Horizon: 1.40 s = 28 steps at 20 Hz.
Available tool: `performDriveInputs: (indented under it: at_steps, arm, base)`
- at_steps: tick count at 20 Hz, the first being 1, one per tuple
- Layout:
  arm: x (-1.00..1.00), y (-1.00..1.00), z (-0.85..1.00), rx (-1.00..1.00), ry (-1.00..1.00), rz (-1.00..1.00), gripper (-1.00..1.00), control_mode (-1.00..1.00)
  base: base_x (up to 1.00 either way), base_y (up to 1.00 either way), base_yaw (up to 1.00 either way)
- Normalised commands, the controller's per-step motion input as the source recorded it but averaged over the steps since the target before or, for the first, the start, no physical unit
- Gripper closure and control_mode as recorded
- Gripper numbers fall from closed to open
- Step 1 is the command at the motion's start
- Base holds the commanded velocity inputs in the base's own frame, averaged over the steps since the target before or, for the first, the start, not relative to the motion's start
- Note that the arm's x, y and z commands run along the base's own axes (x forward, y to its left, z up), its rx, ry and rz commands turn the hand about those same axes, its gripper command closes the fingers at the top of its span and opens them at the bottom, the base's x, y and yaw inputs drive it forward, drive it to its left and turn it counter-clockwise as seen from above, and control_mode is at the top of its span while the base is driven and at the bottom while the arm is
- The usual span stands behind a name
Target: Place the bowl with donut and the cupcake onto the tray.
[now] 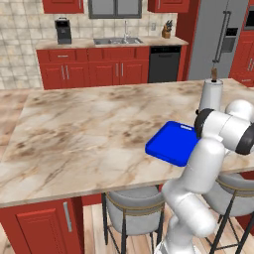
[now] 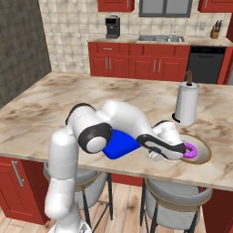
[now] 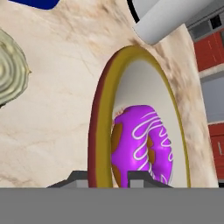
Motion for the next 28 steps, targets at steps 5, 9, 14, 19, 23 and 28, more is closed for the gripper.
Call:
performDriveInputs:
  at_steps: [5,9,14,19,23,28]
  arm:
    - [0.00,0.00,0.31,0.00,0.00,0.00,1.00,-1.00]
    - [0.05,0.12,0.30,-0.01,0.00,0.00,1.00,-1.00]
    - [0.16,0.28,0.25,-0.01,-0.01,0.02,1.00,-1.00]
    - [0.14,0.40,0.20,-0.06,0.00,0.04,1.00,-1.00]
    - [0.08,0.40,0.16,-0.07,0.00,0.04,1.00,-1.00]
    - [0.06,0.42,0.01,-0.09,0.00,0.05,1.00,-1.00]
  base:
    - [0.00,0.00,0.00]
    - [0.00,0.00,0.00]
    - [0.00,0.00,0.00]
    - [0.00,0.00,0.00]
    - [0.00,0.00,0.00]
    - [0.00,0.00,0.00]
